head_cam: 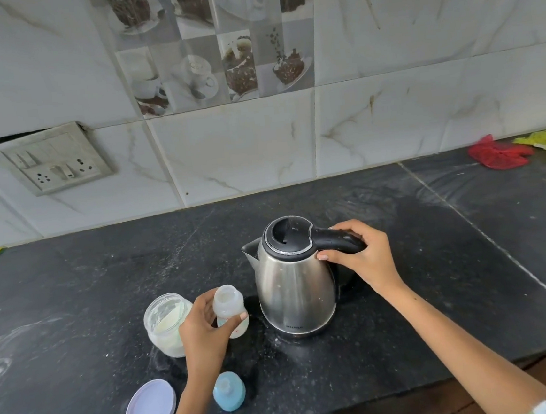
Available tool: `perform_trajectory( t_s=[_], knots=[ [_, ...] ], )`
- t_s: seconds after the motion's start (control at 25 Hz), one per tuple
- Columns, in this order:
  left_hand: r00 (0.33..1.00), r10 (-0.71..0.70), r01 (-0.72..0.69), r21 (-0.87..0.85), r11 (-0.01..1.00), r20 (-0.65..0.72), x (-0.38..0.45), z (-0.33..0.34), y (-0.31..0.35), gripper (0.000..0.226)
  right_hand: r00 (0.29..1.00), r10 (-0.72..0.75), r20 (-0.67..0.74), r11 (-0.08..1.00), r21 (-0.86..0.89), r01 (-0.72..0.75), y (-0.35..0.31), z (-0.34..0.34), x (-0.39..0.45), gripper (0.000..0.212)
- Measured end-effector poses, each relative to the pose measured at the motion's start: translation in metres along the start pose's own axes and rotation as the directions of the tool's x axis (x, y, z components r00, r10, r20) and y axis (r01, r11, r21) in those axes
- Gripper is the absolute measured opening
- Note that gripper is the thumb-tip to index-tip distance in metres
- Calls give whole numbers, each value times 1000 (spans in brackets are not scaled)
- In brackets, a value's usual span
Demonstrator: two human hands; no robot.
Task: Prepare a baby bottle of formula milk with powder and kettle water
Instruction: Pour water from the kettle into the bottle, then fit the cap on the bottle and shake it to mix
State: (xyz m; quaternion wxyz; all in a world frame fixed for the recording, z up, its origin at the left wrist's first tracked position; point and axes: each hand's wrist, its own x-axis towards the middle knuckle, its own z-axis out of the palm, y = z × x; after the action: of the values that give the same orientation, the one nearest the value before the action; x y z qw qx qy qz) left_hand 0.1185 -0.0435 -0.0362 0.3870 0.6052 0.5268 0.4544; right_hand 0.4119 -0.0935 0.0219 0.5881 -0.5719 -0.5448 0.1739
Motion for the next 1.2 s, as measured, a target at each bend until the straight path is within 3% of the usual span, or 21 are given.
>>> perform_trajectory(
  t_s=[0.2, 0.36, 0.44, 0.52, 0.68, 0.92, 1.08, 1.2],
  knots=[
    [999, 37, -37, 5, 999, 23, -6, -10, 5, 57, 997, -2, 75, 983, -183, 16, -12, -4, -1, 51],
    [998, 65, -65, 10, 998, 10, -18, -26, 12, 56, 953, -300, 35, 881, -373, 291, -43, 6, -7, 46],
    [998, 57, -56, 28, 998, -25, -24, -38, 14, 56, 900, -434, 33, 833, -365, 415, -60, 33, -19, 38],
    [998, 55, -53, 58, 997, -44, -30, -52, 16, 55, 879, -469, 85, 824, -317, 470, -68, 70, -41, 31],
    [997, 57, -54, 44, 998, -60, -43, -80, 11, 58, 904, -319, 284, 855, -325, 403, -50, 136, -101, 23],
    [999, 37, -36, 21, 999, -36, -54, -105, -10, 57, 832, 6, 555, 873, -409, 266, -11, 182, -158, 59],
    [1000, 20, -20, -2, 1000, 2, -56, -101, -25, 60, 853, 68, 518, 874, -443, 200, -6, 181, -161, 59],
    [998, 12, -8, -54, 999, 57, -60, -85, -35, 60, 924, 139, 356, 910, -414, 23, -7, 167, -152, 57]
  ],
)
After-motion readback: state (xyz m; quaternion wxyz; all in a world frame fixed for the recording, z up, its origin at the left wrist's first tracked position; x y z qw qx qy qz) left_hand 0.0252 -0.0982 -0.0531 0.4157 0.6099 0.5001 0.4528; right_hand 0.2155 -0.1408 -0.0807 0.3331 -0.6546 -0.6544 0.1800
